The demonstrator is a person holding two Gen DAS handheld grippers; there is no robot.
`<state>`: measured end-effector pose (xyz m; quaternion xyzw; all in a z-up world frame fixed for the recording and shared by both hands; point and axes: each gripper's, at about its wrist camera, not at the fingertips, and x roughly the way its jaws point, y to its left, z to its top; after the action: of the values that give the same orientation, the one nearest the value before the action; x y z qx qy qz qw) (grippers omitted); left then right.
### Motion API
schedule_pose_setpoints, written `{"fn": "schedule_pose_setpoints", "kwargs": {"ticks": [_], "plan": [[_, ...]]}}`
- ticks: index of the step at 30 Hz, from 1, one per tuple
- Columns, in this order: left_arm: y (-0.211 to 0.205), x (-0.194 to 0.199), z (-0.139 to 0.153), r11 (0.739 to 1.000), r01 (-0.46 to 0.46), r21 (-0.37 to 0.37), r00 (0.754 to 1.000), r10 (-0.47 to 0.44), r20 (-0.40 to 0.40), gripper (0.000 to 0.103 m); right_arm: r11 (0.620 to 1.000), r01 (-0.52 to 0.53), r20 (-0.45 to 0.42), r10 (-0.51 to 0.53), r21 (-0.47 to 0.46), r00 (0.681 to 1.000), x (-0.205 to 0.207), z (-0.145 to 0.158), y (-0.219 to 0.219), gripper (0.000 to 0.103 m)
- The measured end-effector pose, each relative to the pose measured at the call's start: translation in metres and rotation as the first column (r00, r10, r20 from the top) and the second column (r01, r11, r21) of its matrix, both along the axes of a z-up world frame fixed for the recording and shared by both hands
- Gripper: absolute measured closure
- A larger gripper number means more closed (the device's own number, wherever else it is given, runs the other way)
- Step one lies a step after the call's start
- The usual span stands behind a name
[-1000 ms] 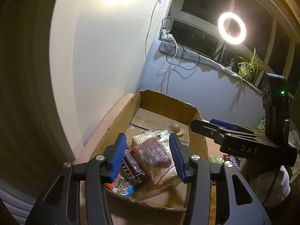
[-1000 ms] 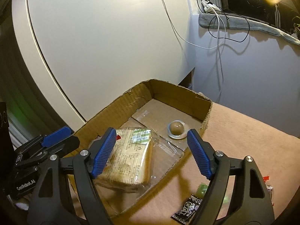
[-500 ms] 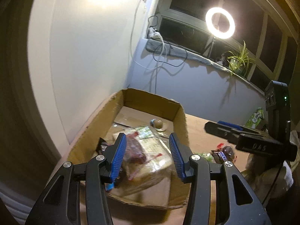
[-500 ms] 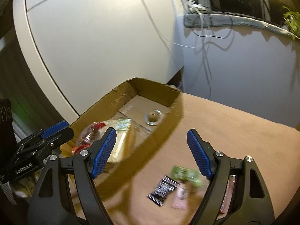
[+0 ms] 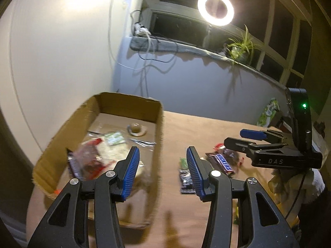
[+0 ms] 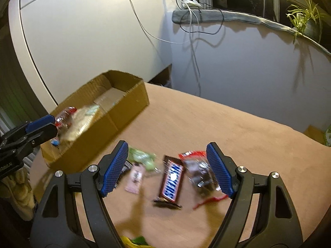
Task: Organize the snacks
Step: 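Move the left gripper to a second Snickers bar while the right gripper approaches the clear candy bag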
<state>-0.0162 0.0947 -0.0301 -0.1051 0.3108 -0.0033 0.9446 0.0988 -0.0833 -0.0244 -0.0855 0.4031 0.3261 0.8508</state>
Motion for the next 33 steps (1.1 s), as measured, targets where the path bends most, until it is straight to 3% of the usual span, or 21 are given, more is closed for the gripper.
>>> {"fn": "schedule_pose_setpoints", "kwargs": {"ticks": [11,24,33], "plan": [[-0.044,0.012,-0.007,0.996,0.079,0.033,0.996,-0.078,-0.034,0.057,0.998,0.057,-0.022,-0.058,-0.015,0.998,0.009,-0.01,-0.037,0.023],[-0.085,0.023,-0.014,0.986,0.15,0.071,0.987,-0.145,-0.064,0.057,0.999,0.051,-0.052,-0.051,-0.012,0.997,0.014,-0.026,-0.051,0.023],[-0.087,0.04,-0.031,0.984,0.178,0.004,0.975,-0.176,-0.132,0.068,0.995,0.082,-0.115,-0.076,0.052,0.991,0.028,-0.031,-0.068,0.045]]}}
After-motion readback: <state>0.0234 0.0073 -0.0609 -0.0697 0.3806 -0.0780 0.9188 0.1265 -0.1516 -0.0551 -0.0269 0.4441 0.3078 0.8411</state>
